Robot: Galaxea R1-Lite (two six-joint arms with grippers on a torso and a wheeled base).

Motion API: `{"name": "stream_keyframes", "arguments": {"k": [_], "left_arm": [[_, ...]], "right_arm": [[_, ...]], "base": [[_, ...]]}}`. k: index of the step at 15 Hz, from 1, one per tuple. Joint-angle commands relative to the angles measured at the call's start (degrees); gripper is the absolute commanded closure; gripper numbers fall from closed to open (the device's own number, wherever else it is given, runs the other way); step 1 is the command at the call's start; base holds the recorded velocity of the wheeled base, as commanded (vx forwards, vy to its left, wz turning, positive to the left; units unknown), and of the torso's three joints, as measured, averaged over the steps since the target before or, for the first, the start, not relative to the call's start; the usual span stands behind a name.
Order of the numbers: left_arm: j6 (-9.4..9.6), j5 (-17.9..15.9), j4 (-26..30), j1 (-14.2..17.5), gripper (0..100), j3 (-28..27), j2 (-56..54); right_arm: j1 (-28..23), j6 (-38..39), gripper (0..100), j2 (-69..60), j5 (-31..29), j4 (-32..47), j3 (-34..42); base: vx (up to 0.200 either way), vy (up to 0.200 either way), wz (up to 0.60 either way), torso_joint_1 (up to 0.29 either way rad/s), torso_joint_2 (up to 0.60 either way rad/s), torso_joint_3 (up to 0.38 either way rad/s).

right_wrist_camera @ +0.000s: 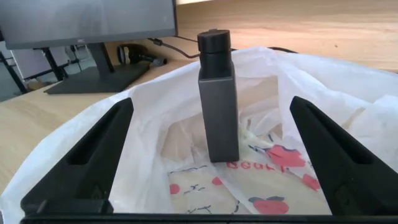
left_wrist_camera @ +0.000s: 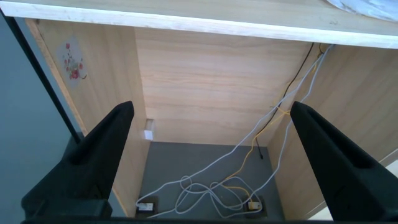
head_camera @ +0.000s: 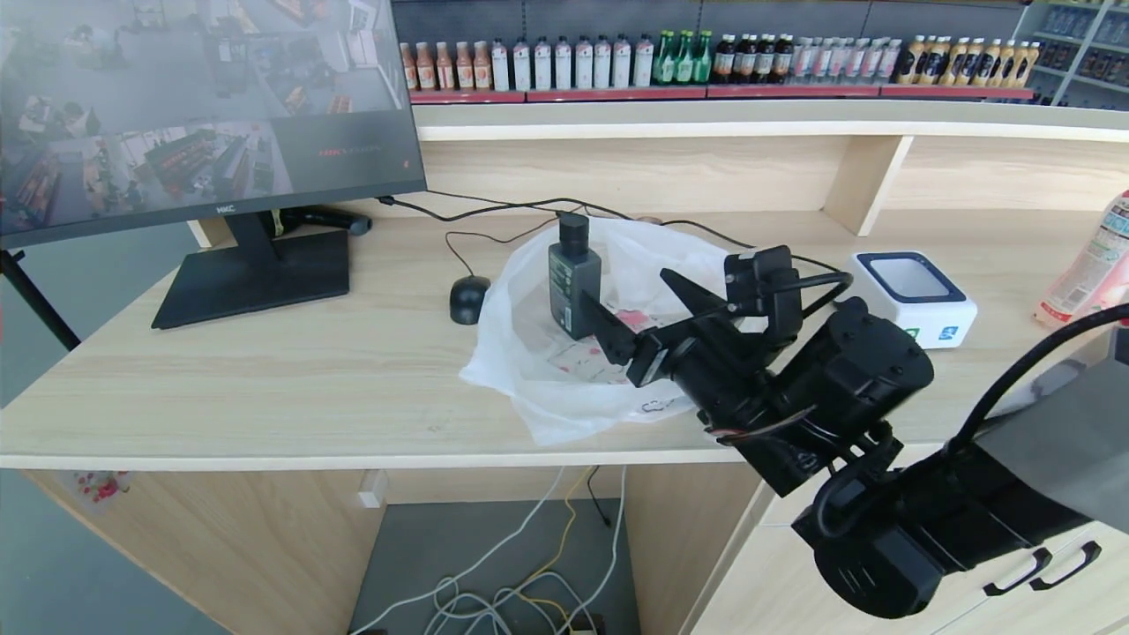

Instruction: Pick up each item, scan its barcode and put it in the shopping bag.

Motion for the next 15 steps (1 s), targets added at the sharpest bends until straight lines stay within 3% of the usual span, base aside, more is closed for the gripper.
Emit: {"name": "stream_keyframes", "arguments": {"k": [1,15], "left_arm": [[-0.03,0.00,0.00,0.01,0,0.00,-0.01],[-0.12,0.00,0.00,0.01,0,0.00,-0.01]], "right_arm": [[0.24,-0.70,0,-4.62,0.07,-0.52,6.64],[0.33,-1.32,0,-15.16,0.24,-0.52,15.43]], "base": [[0.000,0.000,0.00,0.000,0.00,0.000],[0.000,0.000,0.00,0.000,0.00,0.000]]}}
